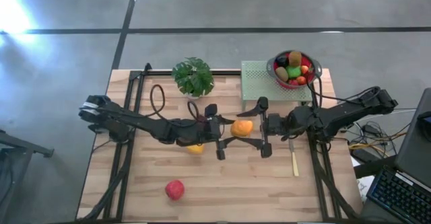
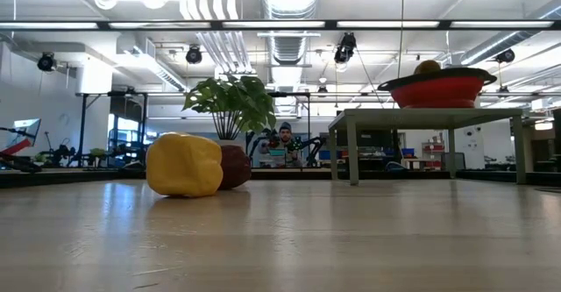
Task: Pick & Place Fruit
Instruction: Put the yellow mango into the red strainer bowl on the shelf
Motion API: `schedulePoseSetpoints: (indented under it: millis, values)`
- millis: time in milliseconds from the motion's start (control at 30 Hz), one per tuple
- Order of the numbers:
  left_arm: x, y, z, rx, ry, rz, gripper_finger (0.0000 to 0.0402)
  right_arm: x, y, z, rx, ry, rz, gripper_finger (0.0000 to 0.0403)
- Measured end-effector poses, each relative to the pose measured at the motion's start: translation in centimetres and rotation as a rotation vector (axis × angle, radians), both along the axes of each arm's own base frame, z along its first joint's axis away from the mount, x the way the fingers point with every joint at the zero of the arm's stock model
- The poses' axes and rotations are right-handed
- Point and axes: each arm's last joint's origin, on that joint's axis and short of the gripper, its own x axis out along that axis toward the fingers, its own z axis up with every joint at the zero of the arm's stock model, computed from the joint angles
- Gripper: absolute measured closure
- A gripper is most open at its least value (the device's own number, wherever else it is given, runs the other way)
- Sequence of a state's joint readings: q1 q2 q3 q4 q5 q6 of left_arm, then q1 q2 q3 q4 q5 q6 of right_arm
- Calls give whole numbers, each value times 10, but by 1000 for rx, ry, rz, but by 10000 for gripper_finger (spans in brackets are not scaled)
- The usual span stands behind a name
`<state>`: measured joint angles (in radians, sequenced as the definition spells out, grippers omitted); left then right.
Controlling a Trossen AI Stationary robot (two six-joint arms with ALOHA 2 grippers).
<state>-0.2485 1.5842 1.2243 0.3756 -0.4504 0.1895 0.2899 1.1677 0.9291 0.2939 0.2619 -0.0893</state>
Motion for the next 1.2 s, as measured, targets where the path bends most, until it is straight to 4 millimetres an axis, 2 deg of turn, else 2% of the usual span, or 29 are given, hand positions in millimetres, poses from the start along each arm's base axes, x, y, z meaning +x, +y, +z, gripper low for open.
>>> schedulePoseSetpoints:
  millis: [500,600,900,1200]
  values:
    - [0,1,0,-5,5,7,189,-1,0,1,5,-4,-2,193]
    - [0,1,0,-4,9,7,181,-1,0,1,5,-4,-2,197]
    - [0,1,-2,-28,16,8,149,-1,0,1,9,-4,-2,173]
    - [-1,1,-11,-1,106,7,38,-5,-3,2,5,13,-45,186]
